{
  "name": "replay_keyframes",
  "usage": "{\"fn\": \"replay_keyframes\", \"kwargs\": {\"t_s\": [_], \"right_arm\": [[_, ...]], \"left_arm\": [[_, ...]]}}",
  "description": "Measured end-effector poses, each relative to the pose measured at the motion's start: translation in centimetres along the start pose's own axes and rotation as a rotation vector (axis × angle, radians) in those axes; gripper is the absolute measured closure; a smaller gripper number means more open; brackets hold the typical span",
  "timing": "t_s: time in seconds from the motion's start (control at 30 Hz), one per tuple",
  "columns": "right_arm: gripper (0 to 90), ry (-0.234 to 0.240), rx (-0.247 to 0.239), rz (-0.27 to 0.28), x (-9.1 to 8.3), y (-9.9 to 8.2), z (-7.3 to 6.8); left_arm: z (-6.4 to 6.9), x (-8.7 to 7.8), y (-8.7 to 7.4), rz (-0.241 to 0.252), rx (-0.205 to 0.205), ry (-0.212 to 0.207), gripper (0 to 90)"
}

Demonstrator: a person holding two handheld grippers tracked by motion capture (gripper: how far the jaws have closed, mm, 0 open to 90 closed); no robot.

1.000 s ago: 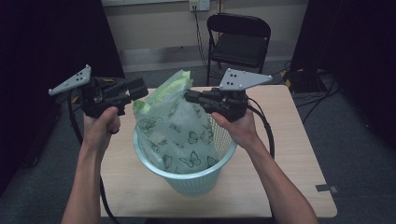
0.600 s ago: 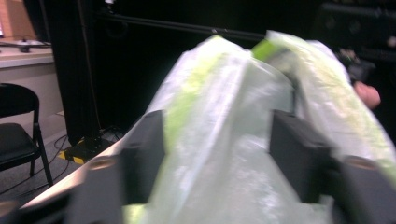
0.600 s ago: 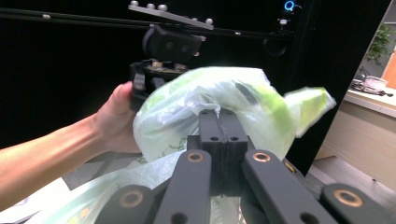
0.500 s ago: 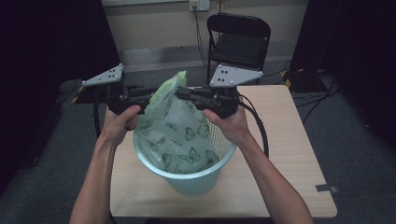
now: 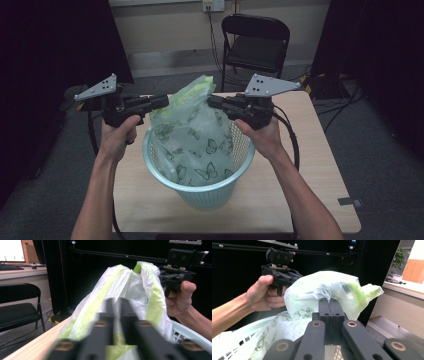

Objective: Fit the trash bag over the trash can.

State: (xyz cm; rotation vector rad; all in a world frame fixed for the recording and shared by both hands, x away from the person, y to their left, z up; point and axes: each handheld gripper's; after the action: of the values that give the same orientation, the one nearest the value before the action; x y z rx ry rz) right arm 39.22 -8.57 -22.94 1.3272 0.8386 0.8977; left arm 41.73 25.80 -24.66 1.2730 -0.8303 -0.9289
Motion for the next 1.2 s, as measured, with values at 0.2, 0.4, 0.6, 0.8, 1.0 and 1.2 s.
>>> {"fn": "replay_keyframes", "kwargs": {"t_s": [0.2,0.4,0.6,0.8,1.0,1.2], "right_arm": [[90.0,-0.015,-0.008,0.002,0.0,0.0,0.0],[90.0,-0.035,-0.024,-0.030,-0.7,-0.8,0.0],[85.7,-0.061,-0.039,-0.088,-1.4,-2.5,0.0],[53.5,-0.092,0.001,-0.088,-2.3,-2.9,0.5],[35.4,-0.046,0.040,-0.137,0.3,-2.1,1.2],[69.6,-0.017,0.013,-0.168,1.7,-0.9,1.4]], "left_arm": [[-0.8,-0.3,-1.4,-0.084,0.001,0.164,37.5],[-1.5,-1.3,-3.1,-0.112,-0.058,0.136,37.7],[0.2,-1.9,-3.6,-0.146,-0.032,0.085,47.9],[1.1,-2.4,-4.3,-0.154,-0.025,0.060,50.7],[1.4,-2.1,-4.3,-0.153,-0.020,0.032,52.3],[1.1,-1.9,-2.8,-0.124,-0.013,0.038,51.0]]}}
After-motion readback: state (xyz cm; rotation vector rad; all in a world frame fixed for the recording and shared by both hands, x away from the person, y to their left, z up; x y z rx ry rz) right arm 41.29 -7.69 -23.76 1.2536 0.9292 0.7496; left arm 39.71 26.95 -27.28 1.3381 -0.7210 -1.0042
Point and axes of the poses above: each handheld gripper's, and its own axes: x roughly forward along the jaws, y roughly out of its top, z roughly to its right, and after that the axes turned 5 degrees about z, right-handed
